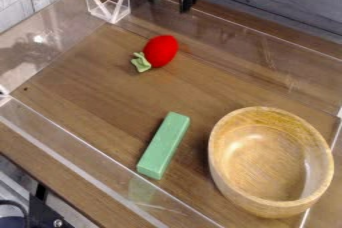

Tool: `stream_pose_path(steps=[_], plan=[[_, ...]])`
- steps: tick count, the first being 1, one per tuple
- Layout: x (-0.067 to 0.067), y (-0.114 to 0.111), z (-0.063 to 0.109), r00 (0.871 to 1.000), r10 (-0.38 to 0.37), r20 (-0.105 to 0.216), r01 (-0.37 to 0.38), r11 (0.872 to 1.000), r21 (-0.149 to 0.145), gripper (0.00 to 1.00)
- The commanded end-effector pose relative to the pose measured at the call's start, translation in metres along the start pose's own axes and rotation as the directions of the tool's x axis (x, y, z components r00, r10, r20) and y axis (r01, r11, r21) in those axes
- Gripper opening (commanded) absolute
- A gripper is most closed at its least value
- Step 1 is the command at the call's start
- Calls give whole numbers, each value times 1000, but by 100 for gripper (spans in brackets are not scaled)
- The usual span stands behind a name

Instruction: Move the red object to the right side of the table

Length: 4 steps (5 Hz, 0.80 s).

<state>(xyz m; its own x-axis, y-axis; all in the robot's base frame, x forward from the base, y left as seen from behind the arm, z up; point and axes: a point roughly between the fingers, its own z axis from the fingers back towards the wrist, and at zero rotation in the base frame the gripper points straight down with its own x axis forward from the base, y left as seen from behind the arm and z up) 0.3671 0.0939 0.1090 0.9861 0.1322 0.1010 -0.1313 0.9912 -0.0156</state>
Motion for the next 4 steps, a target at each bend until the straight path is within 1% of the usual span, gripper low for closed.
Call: stream_pose_path(steps=[1,2,4], plan=[[-3,7,1,1000,-1,29,0,1000,16,100],[-10,9,-12,1000,2,10,-2,1000,15,100],[-4,27,-30,998,-58,-21,58,998,6,100]])
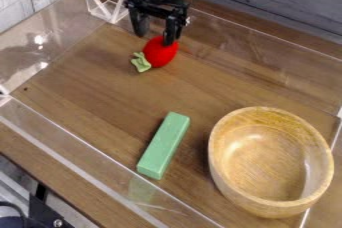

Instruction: Move the red object to the right side of the table

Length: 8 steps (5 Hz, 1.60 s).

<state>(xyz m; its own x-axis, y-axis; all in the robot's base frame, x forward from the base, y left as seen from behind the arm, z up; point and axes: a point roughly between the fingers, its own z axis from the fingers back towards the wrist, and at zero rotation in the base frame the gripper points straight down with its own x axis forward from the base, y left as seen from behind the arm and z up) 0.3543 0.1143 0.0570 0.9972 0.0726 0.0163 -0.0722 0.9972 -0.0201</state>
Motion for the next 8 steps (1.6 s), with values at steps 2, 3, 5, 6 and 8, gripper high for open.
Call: stream_pose_path(steps=[2,3,5,6,8], plan=[[23,2,26,998,-21,55,20,1000,19,0],[22,-10,62,995,-55,85,53,998,23,0],[19,-33,106,988,-125,91,123,992,24,0],[15,-54,106,984,-158,86,156,987,21,0],[12,-43,70,987,-156,28,156,988,21,100]])
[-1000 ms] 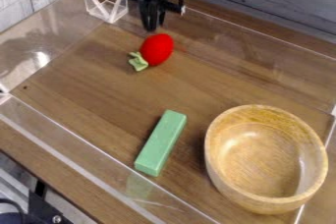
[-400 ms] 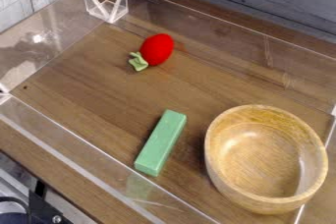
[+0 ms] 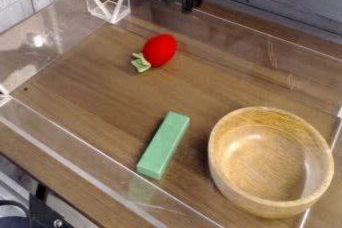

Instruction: Move the red object to the right side of the table

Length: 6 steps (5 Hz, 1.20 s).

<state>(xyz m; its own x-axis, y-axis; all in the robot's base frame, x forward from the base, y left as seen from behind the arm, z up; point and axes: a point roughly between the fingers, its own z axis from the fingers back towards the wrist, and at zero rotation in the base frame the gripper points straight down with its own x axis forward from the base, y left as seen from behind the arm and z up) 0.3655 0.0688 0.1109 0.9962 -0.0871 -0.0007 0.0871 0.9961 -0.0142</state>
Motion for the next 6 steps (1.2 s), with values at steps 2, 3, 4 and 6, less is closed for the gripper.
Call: stream_pose_path(steps=[2,3,4,6], plan=[[-6,15,-27,996,-81,-25,81,997,14,100],[-11,32,-48,997,-68,-47,68,998,6,100],[-15,49,-63,998,-35,-54,35,999,-5,100],[-21,4,-53,1000,27,3,-27,999,-26,0]])
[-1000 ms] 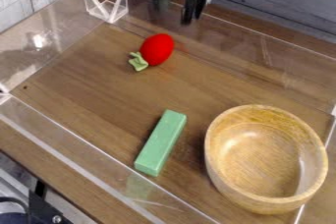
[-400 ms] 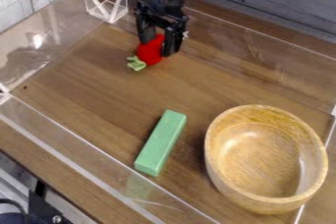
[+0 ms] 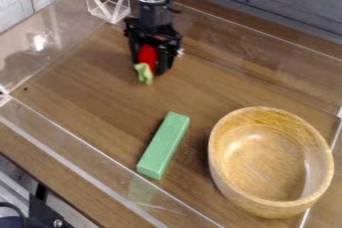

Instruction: Move the red object to the right side of the table

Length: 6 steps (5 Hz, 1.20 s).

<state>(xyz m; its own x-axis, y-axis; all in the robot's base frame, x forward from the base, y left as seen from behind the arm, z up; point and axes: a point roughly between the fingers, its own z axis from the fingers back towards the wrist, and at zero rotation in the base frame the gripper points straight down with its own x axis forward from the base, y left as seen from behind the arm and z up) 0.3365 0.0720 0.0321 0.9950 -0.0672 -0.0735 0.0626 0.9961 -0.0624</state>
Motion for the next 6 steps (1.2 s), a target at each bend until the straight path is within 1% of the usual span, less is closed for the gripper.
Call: stream_pose_path(steps=[1,2,3,4,6], plan=[[2,-11,41,996,22,89,-23,1000,11,0],[-1,-14,55,994,33,100,-33,999,-1,0],[-2,-17,50,995,-28,94,28,1000,-2,0],[-3,-16,40,994,-67,92,69,997,-24,0],[13,-9,31,987,-138,82,141,989,-37,0]])
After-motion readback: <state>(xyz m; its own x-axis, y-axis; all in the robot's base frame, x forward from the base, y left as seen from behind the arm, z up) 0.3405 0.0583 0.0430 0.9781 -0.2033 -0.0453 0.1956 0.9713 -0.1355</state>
